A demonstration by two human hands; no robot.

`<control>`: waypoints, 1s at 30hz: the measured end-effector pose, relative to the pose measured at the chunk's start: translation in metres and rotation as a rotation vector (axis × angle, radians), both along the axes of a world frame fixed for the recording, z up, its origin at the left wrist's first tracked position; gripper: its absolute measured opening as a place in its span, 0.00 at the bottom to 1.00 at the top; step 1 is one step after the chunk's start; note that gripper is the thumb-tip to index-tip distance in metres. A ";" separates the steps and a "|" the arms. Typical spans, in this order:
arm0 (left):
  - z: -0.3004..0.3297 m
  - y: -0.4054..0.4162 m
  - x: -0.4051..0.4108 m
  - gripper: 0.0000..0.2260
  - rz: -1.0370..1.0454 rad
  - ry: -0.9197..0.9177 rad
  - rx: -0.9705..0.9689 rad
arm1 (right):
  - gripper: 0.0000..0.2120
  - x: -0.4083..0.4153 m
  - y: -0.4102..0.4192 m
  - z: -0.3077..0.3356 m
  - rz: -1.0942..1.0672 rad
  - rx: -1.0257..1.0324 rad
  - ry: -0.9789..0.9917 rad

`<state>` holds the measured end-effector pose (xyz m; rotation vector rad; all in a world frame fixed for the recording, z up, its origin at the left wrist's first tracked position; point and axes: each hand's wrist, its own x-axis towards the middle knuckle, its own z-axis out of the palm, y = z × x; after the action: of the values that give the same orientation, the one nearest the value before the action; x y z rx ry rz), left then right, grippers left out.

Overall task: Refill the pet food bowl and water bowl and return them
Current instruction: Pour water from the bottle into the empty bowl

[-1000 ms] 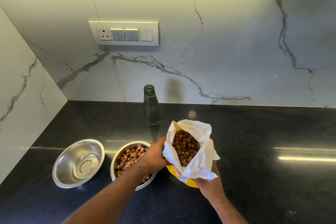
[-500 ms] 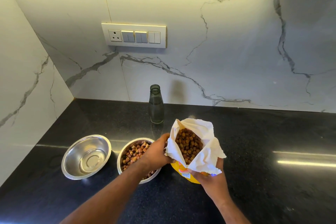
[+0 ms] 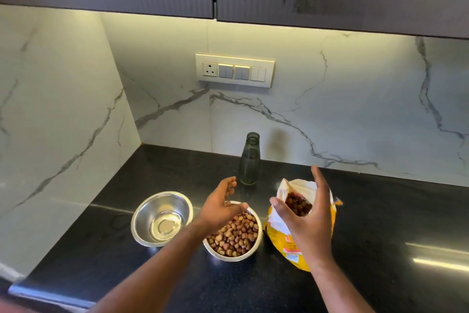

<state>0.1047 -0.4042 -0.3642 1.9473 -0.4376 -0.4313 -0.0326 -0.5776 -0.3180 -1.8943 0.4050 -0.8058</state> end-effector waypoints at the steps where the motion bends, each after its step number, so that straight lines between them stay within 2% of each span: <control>1: 0.002 0.007 0.003 0.36 0.017 -0.001 -0.011 | 0.52 0.009 0.010 0.005 0.020 -0.024 -0.001; 4: 0.005 0.025 0.011 0.34 0.073 -0.007 -0.039 | 0.53 0.039 0.038 0.007 0.073 -0.015 0.055; 9: 0.003 0.039 0.030 0.32 0.187 0.003 -0.048 | 0.54 0.110 0.057 -0.015 0.094 0.148 0.181; 17: -0.007 0.030 0.075 0.30 0.274 0.054 -0.084 | 0.57 0.232 0.020 -0.078 -0.187 0.299 0.391; 21: -0.015 0.023 0.096 0.29 0.297 0.062 -0.078 | 0.57 0.264 0.007 -0.099 -0.217 0.304 0.438; 30: -0.018 0.035 0.106 0.25 0.335 0.120 -0.128 | 0.40 0.273 -0.004 -0.121 -0.252 0.181 0.452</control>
<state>0.2107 -0.3689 -0.3819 1.8151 -0.0567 -0.2935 0.2408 -0.5817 -0.4386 -1.8677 0.9789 -0.4728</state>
